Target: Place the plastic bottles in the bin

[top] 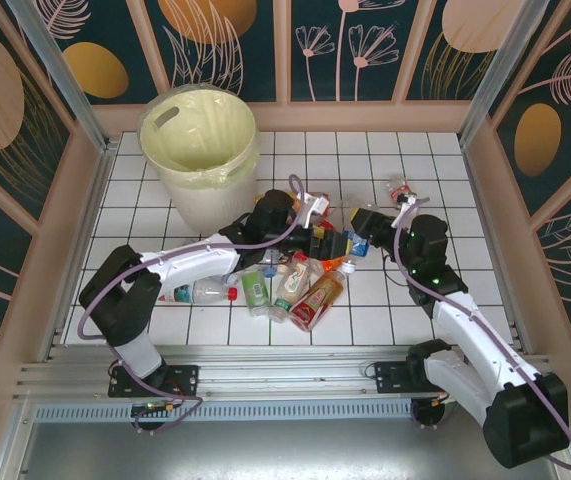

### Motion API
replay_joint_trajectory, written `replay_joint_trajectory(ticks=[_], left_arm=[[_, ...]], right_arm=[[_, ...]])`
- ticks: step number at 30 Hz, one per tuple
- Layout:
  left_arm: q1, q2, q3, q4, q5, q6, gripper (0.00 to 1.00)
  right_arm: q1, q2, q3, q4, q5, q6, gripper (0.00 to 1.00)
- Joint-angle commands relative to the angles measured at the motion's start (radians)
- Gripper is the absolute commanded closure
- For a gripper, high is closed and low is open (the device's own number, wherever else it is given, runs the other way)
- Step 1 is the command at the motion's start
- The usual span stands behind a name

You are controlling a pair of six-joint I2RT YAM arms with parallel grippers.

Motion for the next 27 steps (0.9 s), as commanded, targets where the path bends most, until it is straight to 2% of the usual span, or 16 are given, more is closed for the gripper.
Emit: replay_joint_trajectory(ticks=[1,7,11,14,19,22,25,27], left_arm=[[-0.010,0.039,0.045,0.049,0.049,-0.026,0.06],[-0.025,0.078,0.072,0.046,0.087,-0.030,0.12],[-0.027,0.081,0.076,0.064,0.090,-0.038,0.25],[-0.027,0.078,0.077,0.079,0.092,-0.040,0.31],[-0.027,0.070,0.070,0.098,0.097,-0.043,0.49],[-0.027,0.057,0.060,0.100,0.087,-0.033,0.53],[-0.027,0.032,0.050,0.090,0.057,-0.016,0.55],[-0.027,0.022,0.055,0.064,0.040,-0.003,0.54]], right_arm=[[0.010,0.008,0.047,0.058,-0.042,0.016,0.46],[0.015,0.011,0.060,0.052,-0.046,0.016,0.46],[0.015,0.009,0.062,0.046,-0.045,0.016,0.46],[0.017,0.002,0.060,0.040,-0.042,0.016,0.46],[0.017,-0.001,0.056,0.035,-0.029,0.014,0.46],[0.018,-0.005,0.050,0.040,-0.018,0.020,0.45],[0.018,-0.010,0.049,0.044,-0.019,0.026,0.41],[0.018,-0.015,0.048,0.047,-0.020,0.028,0.31]])
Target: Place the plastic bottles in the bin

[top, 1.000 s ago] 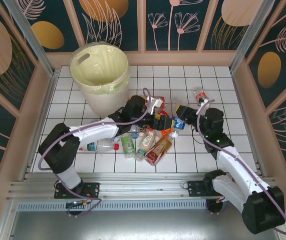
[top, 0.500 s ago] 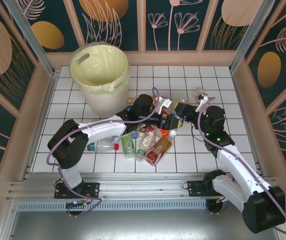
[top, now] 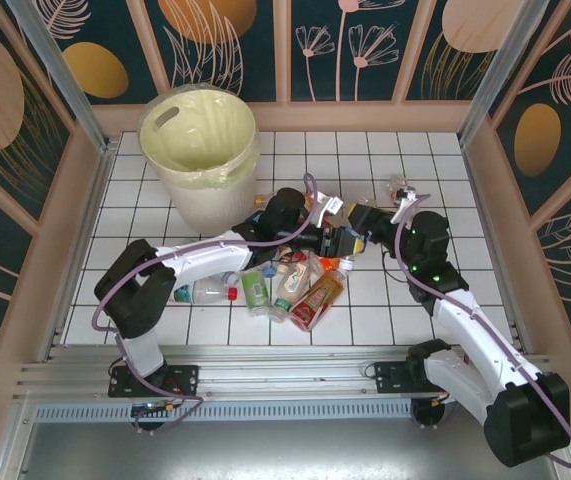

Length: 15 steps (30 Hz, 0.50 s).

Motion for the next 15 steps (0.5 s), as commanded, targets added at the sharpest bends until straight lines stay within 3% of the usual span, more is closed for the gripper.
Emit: replay_joint_trajectory(ticks=[1,6,10,15], left_arm=[[-0.004,-0.051,0.009,0.001,-0.039,0.052,0.54],[-0.004,-0.065,0.039,-0.107,-0.119,0.108,0.52],[-0.002,-0.071,0.085,-0.190,-0.159,0.135,0.51],[0.006,-0.071,0.185,-0.339,-0.217,0.202,0.50]], right_arm=[[0.009,-0.029,0.025,0.038,-0.005,0.021,0.26],[0.008,-0.092,0.038,-0.003,0.017,-0.015,0.13],[0.003,-0.173,0.077,-0.108,0.032,-0.101,0.11],[0.001,-0.265,0.148,-0.243,-0.077,-0.229,0.10]])
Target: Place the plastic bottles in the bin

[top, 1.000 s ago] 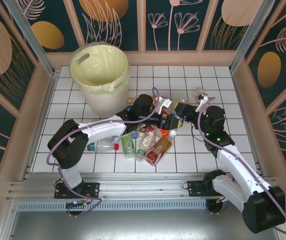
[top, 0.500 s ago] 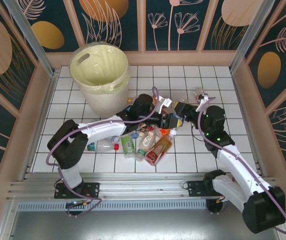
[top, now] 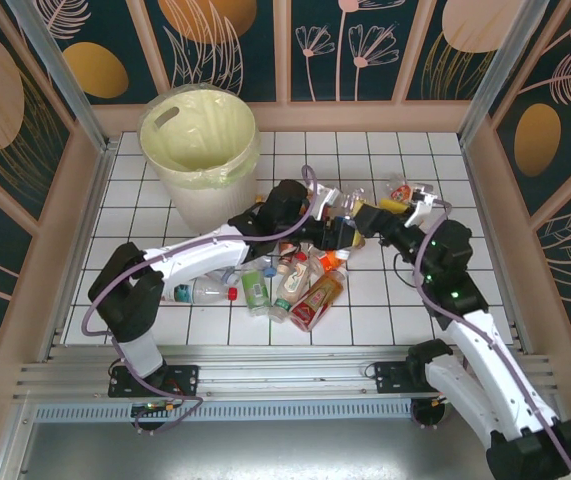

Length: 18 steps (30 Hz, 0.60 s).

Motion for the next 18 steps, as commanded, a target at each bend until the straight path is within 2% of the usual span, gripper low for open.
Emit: replay_joint_trajectory(ticks=[1,7,10,15,18], left_arm=[[0.010,-0.035,0.092,-0.128,-0.062,0.086,0.50],[0.040,-0.066,0.256,-0.316,-0.169,0.188,0.48],[0.059,-0.063,0.349,-0.406,-0.262,0.255,0.48],[0.122,-0.067,0.458,-0.469,-0.323,0.303,0.48],[0.147,-0.051,0.565,-0.563,-0.395,0.358,0.48]], right_arm=[[-0.002,-0.055,0.085,-0.123,-0.102,-0.134,0.09],[-0.001,-0.097,0.190,-0.268,-0.275,-0.236,0.07],[-0.002,-0.120,0.200,-0.260,-0.346,-0.250,0.06],[-0.001,-0.126,0.201,-0.219,-0.440,-0.243,0.04],[0.000,-0.122,0.201,-0.195,-0.452,-0.230,0.04]])
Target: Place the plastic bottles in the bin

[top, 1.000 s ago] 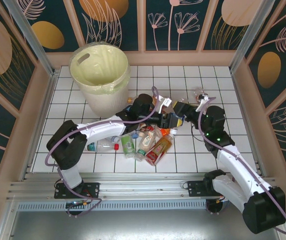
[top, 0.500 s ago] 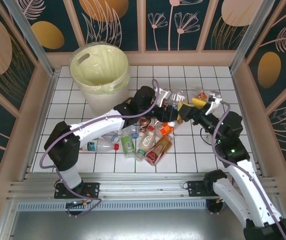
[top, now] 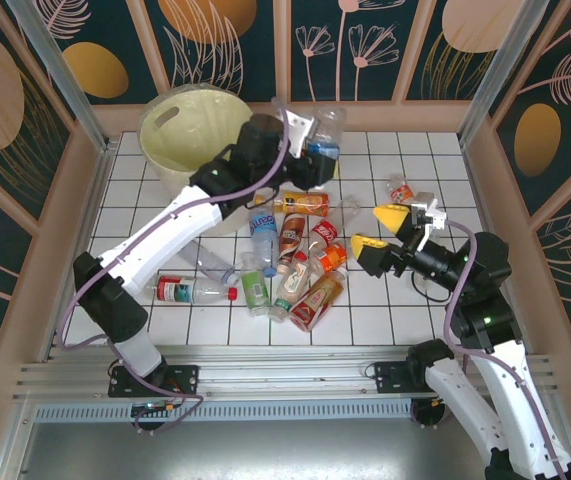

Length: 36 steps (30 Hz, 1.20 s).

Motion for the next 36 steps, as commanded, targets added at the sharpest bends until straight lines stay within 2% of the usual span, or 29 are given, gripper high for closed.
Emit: replay_joint_trajectory(ticks=[1,6,9,13,21,36], left_arm=[[0.031,-0.007,0.122,-0.144,-0.122,0.100,0.48],[0.096,0.043,0.290,-0.277,-0.200,0.141,0.48],[0.133,0.050,0.334,-0.311,-0.240,0.159,0.48],[0.208,0.044,0.329,-0.327,-0.246,0.160,0.48],[0.340,0.053,0.306,-0.366,-0.220,0.182,0.48],[0.453,0.139,0.239,-0.446,-0.191,0.208,0.48]], right_arm=[[-0.001,0.001,0.026,0.039,-0.068,-0.009,0.03],[0.000,-0.001,0.012,0.105,-0.021,0.025,0.01],[0.002,-0.004,-0.004,0.145,0.004,0.029,0.01],[0.001,-0.001,-0.014,0.175,-0.045,0.007,0.01],[0.002,-0.001,-0.017,0.164,-0.052,-0.013,0.01],[0.002,0.019,-0.019,0.105,-0.022,-0.005,0.01]])
